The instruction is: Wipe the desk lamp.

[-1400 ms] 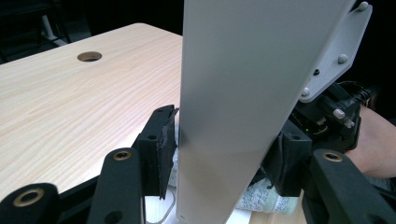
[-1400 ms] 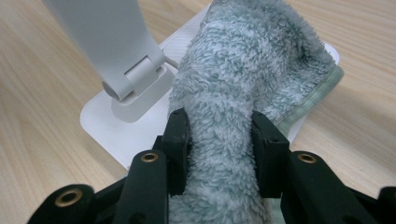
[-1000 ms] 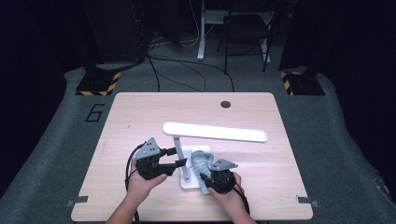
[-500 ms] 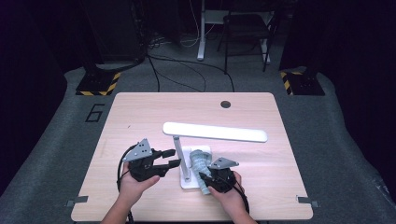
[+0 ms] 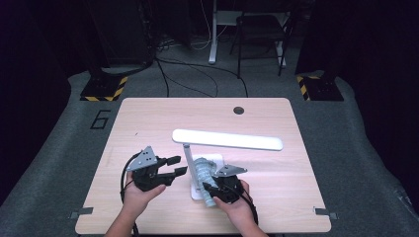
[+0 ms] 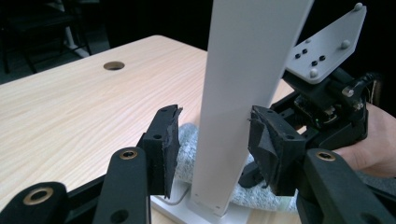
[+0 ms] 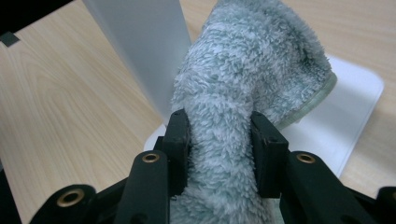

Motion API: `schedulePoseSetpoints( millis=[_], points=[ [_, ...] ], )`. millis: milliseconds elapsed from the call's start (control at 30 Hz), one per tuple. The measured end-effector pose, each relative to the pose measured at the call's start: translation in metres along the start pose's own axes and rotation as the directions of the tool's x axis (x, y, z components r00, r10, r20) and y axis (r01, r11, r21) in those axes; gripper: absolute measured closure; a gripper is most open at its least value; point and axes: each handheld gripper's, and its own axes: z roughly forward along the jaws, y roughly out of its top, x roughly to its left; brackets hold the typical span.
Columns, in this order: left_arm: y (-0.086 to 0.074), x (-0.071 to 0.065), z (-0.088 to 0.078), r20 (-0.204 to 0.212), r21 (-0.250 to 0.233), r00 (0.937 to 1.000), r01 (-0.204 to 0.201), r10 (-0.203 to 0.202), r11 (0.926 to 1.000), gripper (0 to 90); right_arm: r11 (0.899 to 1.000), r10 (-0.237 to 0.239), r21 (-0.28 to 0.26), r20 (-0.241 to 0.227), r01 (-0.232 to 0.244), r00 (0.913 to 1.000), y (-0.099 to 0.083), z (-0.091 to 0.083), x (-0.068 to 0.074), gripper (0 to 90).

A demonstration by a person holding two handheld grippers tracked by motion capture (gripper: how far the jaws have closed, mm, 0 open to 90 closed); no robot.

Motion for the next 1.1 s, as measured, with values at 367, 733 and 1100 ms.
schedulePoseSetpoints(
  millis=[367, 733, 1100],
  points=[
    [-0.004, 0.002, 0.006, -0.019, 0.016, 0.9998, 0.004, -0.004, 0.9999, 51.9, 0.999, -0.036, 0.033, 0.047, 0.034, 0.9982, -0.014, 0.016, -0.002, 64.9],
    [-0.004, 0.001, 0.007, -0.022, 0.020, 0.9997, -0.002, 0.003, 0.9998, 52.1, 0.997, -0.041, -0.071, -0.028, 0.039, 0.9988, 0.016, -0.015, 0.010, 65.4],
    [-0.004, 0.001, 0.007, -0.022, 0.024, 0.9998, 0.001, -0.001, 0.9997, 52.1, 1.000, -0.018, 0.000, -0.027, 0.018, 0.9995, 0.003, 0.002, 0.004, 65.5]
  ],
)
